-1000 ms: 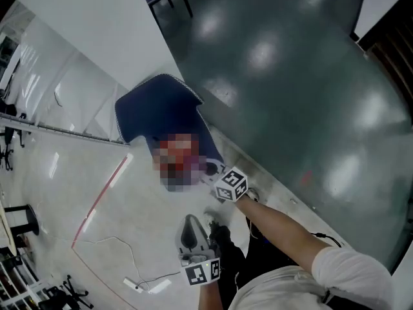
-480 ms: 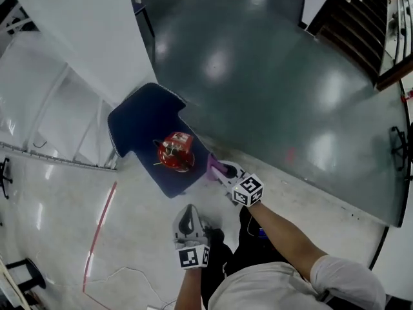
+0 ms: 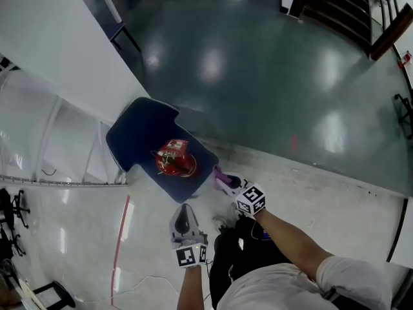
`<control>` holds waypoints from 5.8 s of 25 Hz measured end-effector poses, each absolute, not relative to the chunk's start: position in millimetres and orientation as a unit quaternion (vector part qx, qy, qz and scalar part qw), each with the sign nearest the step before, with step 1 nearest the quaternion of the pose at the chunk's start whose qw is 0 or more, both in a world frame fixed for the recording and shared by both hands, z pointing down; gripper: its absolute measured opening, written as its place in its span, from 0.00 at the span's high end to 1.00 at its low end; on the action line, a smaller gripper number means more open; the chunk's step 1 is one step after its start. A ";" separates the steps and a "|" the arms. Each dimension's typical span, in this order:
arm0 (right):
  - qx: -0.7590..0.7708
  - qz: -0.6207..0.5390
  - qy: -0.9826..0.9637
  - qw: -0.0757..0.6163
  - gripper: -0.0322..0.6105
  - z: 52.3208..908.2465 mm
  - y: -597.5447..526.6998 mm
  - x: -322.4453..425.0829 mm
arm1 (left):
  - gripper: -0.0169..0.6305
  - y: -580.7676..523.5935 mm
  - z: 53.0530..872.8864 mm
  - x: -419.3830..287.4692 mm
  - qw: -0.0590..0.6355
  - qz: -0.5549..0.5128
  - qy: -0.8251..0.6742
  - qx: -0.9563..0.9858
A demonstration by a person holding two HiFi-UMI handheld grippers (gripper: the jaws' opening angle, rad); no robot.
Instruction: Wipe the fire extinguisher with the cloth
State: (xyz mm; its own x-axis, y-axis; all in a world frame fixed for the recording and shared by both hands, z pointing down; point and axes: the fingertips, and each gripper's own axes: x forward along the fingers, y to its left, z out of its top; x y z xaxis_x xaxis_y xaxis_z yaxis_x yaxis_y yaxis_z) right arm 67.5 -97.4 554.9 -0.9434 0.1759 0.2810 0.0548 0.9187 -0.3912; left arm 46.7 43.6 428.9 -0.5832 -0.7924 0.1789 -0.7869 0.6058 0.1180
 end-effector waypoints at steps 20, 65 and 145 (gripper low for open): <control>0.065 0.313 -0.929 0.184 0.86 806.2 -77.4 -4.3 | 0.97 55.2 539.0 0.6 0.105 -0.038 -0.845 0.524; 0.046 0.262 -0.953 0.148 0.86 542.4 -6.2 11.3 | 0.97 141.9 365.2 29.1 0.073 -0.042 -0.822 0.563; 0.294 0.406 -0.863 -0.061 0.86 546.9 19.0 -62.2 | 0.97 170.8 401.3 -120.4 0.121 -0.048 -0.701 0.701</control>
